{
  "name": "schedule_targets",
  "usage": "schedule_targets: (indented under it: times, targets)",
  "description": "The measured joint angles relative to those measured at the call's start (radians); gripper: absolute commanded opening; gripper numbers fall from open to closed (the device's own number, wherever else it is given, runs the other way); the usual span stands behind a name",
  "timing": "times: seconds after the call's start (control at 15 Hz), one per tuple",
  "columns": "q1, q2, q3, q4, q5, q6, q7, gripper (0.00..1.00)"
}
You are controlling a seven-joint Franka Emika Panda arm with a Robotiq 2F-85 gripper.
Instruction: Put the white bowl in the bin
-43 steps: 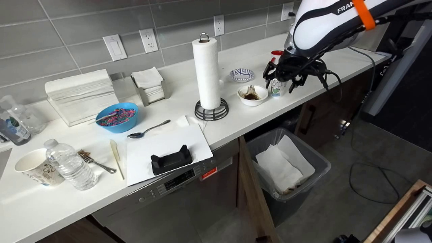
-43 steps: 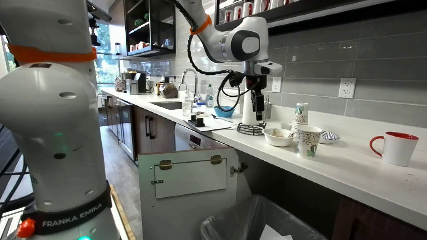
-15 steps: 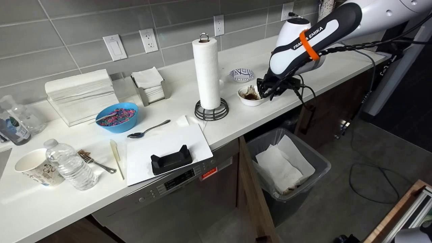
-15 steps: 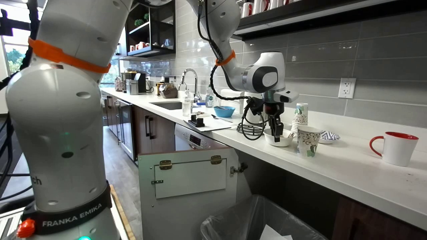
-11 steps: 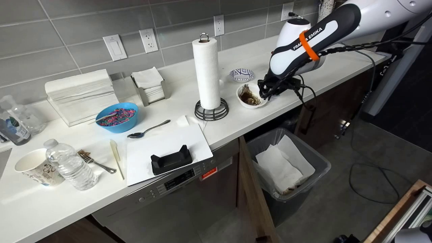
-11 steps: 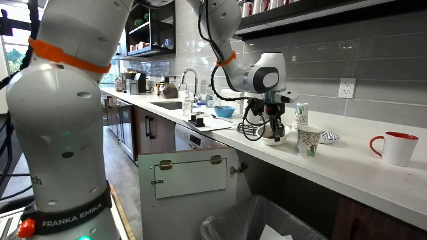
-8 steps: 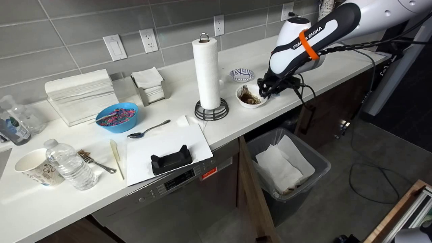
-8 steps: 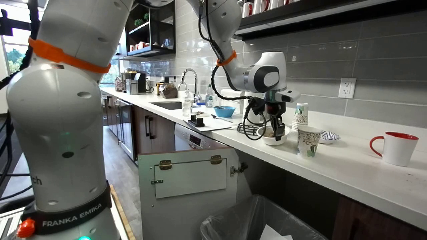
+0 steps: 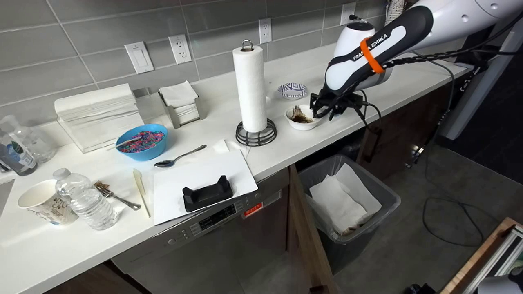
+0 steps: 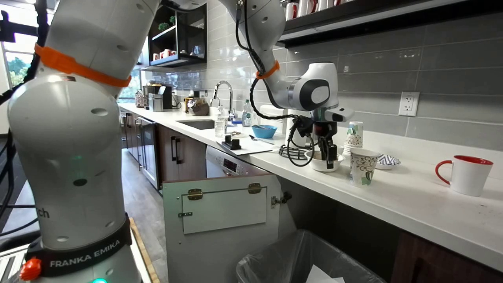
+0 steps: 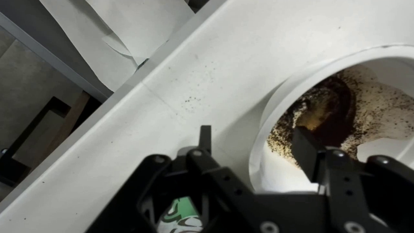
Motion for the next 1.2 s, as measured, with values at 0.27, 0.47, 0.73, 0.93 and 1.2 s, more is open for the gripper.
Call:
schedule_targets:
  times: [0.27,0.47,0.73,0.93,1.2]
  targets:
    - [0.000,0.018,0.000,0.019,0.009,0.000,-0.022,0.04]
    - [0.000,0.032,0.001,0.037,0.021,0.001,-0.035,0.04]
    - [0.000,0.034,0.001,0.059,0.039,0.001,-0.052,0.03]
    - [-0.003,0.031,0.010,0.064,0.069,0.001,-0.095,0.02]
    - [-0.048,-0.002,0.087,0.034,0.185,-0.027,-0.307,0.02]
